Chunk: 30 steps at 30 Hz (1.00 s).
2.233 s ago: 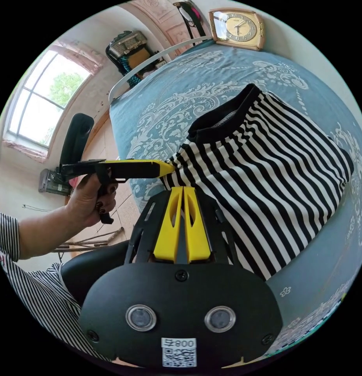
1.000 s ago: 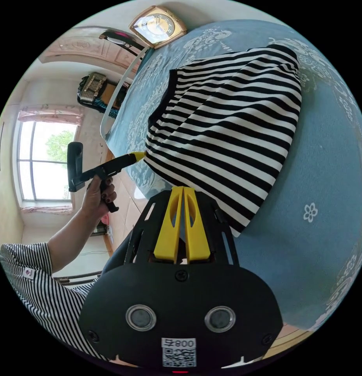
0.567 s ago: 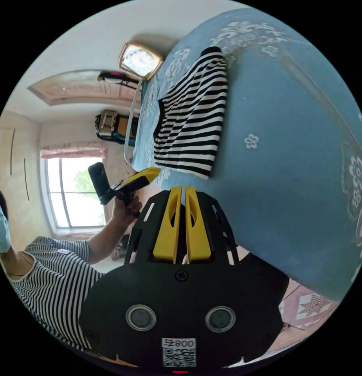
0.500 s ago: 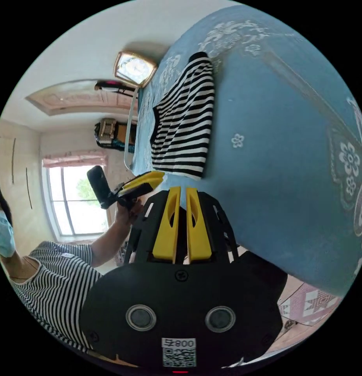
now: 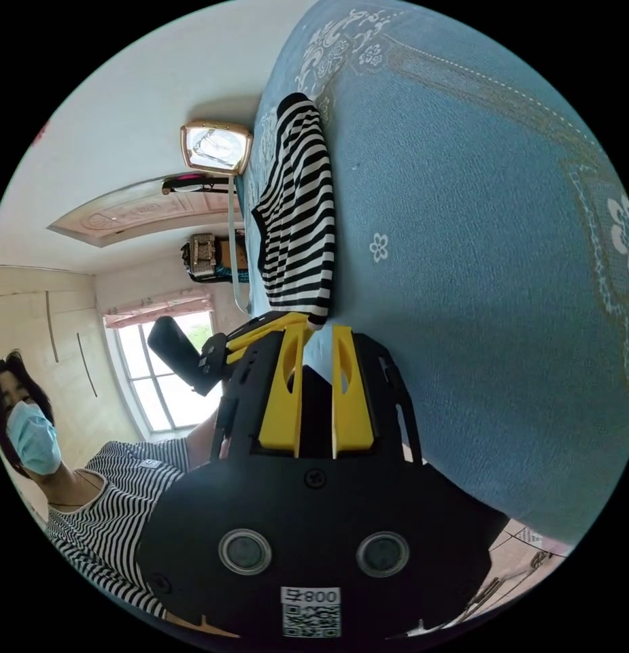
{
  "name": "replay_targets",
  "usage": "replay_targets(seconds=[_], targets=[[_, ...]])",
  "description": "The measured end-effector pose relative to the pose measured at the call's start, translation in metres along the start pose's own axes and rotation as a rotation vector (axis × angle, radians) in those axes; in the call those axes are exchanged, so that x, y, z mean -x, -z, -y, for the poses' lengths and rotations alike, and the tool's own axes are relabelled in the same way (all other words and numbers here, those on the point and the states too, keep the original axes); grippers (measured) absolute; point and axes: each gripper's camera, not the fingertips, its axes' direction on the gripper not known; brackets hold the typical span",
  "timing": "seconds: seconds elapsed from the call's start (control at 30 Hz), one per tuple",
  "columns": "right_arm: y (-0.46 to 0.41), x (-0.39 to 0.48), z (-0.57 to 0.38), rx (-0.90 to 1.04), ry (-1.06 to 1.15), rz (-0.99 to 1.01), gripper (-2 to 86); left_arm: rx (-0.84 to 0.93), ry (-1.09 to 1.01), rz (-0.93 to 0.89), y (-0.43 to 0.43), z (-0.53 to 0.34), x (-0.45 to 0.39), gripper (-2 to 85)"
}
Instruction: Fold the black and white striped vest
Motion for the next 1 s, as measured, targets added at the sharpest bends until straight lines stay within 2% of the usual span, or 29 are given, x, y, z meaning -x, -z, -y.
replay_targets(seconds=[0.33, 0.47, 0.63, 0.83, 0.9, 1.0], targets=[[-0.014, -0.035, 0.023, 0.008, -0.023, 0.045, 8.0, -0.029, 0.003, -0.015, 0.008, -0.021, 0.017, 1.4], [-0.024, -0.048, 0.034, 0.018, -0.036, 0.062, 5.7, -0.035, 0.011, -0.032, 0.014, -0.035, 0.036, 1.5], [-0.024, -0.055, 0.039, 0.025, -0.015, 0.053, 2.4, -0.088, 0.120, -0.115, 0.036, -0.070, 0.082, 1.8], [-0.013, -0.054, 0.041, -0.007, 0.027, 0.157, 1.5, -0.228, 0.448, -0.414, 0.058, -0.161, 0.176, 3.2], [-0.011, -0.050, 0.044, -0.012, 0.049, 0.190, 1.4, -0.323, 0.565, -0.576, 0.059, -0.198, 0.207, 4.5], [-0.008, -0.043, 0.050, -0.004, 0.078, 0.189, 1.3, -0.374, 0.679, -0.676, 0.056, -0.229, 0.237, 6.6]])
